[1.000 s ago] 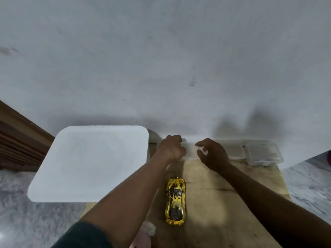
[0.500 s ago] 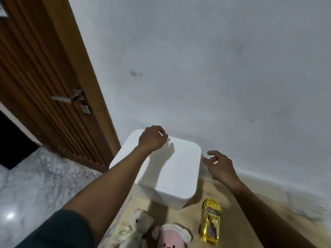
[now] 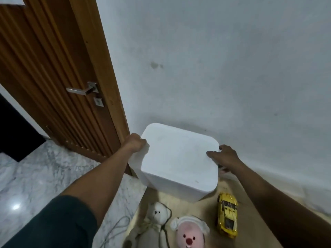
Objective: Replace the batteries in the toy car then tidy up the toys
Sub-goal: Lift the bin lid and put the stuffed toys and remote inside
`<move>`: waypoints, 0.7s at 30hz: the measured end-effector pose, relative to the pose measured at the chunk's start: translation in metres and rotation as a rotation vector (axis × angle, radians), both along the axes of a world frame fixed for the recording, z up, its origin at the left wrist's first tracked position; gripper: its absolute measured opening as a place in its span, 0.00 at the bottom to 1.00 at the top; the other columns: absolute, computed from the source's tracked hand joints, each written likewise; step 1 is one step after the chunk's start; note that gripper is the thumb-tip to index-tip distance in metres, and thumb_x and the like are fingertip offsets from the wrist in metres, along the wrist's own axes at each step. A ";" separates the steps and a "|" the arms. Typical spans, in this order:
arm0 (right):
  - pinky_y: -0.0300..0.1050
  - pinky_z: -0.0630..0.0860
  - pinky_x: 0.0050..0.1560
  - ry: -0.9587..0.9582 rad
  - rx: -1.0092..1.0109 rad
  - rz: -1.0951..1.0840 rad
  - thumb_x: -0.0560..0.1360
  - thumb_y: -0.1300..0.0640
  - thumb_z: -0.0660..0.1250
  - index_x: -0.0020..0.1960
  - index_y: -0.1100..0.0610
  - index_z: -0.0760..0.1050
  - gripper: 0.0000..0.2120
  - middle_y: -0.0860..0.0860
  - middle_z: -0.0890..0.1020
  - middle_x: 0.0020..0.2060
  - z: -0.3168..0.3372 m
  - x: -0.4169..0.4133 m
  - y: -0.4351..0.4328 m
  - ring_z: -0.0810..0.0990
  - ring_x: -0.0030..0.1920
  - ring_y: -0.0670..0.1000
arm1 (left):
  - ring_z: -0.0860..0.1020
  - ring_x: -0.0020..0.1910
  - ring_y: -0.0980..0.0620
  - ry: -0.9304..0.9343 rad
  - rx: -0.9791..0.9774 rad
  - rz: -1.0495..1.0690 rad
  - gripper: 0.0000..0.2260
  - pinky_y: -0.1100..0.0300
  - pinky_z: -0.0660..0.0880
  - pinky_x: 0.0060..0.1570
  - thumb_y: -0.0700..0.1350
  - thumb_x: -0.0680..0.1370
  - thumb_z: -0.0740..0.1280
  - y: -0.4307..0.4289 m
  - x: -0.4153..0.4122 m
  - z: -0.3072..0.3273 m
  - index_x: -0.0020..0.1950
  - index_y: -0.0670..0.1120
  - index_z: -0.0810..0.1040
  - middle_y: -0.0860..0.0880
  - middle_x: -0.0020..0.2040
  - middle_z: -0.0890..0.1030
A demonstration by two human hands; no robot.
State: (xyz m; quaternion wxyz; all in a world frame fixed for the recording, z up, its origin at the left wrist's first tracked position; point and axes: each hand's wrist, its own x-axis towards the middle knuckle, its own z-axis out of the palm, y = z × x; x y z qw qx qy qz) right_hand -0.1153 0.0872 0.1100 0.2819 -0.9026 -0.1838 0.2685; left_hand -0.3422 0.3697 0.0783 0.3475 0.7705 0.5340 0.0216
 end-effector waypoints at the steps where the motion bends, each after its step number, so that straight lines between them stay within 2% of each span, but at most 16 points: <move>1: 0.56 0.84 0.43 0.000 -0.020 0.007 0.72 0.44 0.72 0.55 0.61 0.72 0.23 0.54 0.79 0.44 0.002 -0.002 0.004 0.84 0.41 0.59 | 0.80 0.55 0.40 -0.004 0.003 0.000 0.18 0.53 0.77 0.49 0.51 0.79 0.65 0.001 0.001 0.000 0.59 0.38 0.81 0.41 0.58 0.81; 3: 0.52 0.83 0.36 0.001 -0.056 0.029 0.72 0.42 0.72 0.52 0.60 0.73 0.22 0.56 0.80 0.42 0.007 -0.005 0.010 0.84 0.39 0.60 | 0.80 0.54 0.41 -0.003 -0.001 0.004 0.17 0.52 0.77 0.50 0.50 0.80 0.65 0.003 0.003 0.000 0.58 0.37 0.81 0.40 0.58 0.81; 6: 0.46 0.80 0.28 -0.015 -0.102 0.051 0.69 0.38 0.72 0.52 0.58 0.77 0.25 0.57 0.82 0.43 0.006 -0.007 0.015 0.84 0.35 0.58 | 0.78 0.52 0.44 0.063 -0.016 -0.028 0.17 0.54 0.75 0.49 0.50 0.81 0.63 0.005 0.005 0.002 0.60 0.38 0.80 0.41 0.60 0.80; 9: 0.44 0.79 0.25 -0.023 -0.129 0.041 0.67 0.35 0.72 0.54 0.58 0.77 0.29 0.56 0.83 0.43 0.004 -0.005 0.015 0.84 0.33 0.57 | 0.78 0.60 0.42 0.103 -0.048 -0.046 0.18 0.54 0.74 0.52 0.48 0.83 0.61 0.002 0.008 0.012 0.65 0.38 0.77 0.41 0.63 0.78; 11: 0.45 0.81 0.27 -0.017 -0.124 0.031 0.67 0.36 0.72 0.53 0.58 0.77 0.27 0.55 0.83 0.42 0.008 -0.005 0.015 0.85 0.33 0.57 | 0.77 0.63 0.41 0.098 -0.057 -0.048 0.18 0.53 0.74 0.56 0.48 0.83 0.60 0.001 0.007 0.017 0.67 0.38 0.76 0.41 0.65 0.77; 13: 0.46 0.81 0.28 0.000 -0.096 0.011 0.68 0.38 0.73 0.52 0.59 0.77 0.26 0.55 0.83 0.41 0.010 -0.003 0.015 0.85 0.34 0.57 | 0.76 0.61 0.41 0.074 -0.053 -0.041 0.17 0.54 0.73 0.54 0.48 0.83 0.60 0.001 0.007 0.019 0.65 0.38 0.76 0.41 0.65 0.77; 15: 0.48 0.83 0.33 0.000 -0.072 0.006 0.67 0.36 0.73 0.57 0.59 0.76 0.30 0.54 0.82 0.47 0.012 0.000 0.016 0.84 0.40 0.56 | 0.75 0.55 0.42 0.008 -0.040 -0.004 0.15 0.55 0.70 0.51 0.47 0.82 0.60 0.000 0.007 0.022 0.62 0.39 0.77 0.41 0.63 0.77; 18: 0.51 0.82 0.47 -0.031 -0.015 0.006 0.63 0.32 0.72 0.65 0.55 0.71 0.39 0.52 0.79 0.57 0.014 0.005 0.017 0.80 0.53 0.55 | 0.75 0.51 0.43 -0.151 -0.009 0.086 0.13 0.54 0.72 0.50 0.45 0.80 0.59 -0.003 0.006 0.033 0.58 0.40 0.79 0.43 0.56 0.78; 21: 0.47 0.81 0.39 -0.036 0.109 -0.043 0.66 0.35 0.74 0.65 0.52 0.71 0.34 0.51 0.79 0.56 0.017 0.006 0.015 0.80 0.54 0.55 | 0.79 0.51 0.41 -0.229 0.001 0.129 0.13 0.51 0.75 0.49 0.44 0.78 0.60 -0.005 0.003 0.048 0.54 0.40 0.81 0.42 0.54 0.81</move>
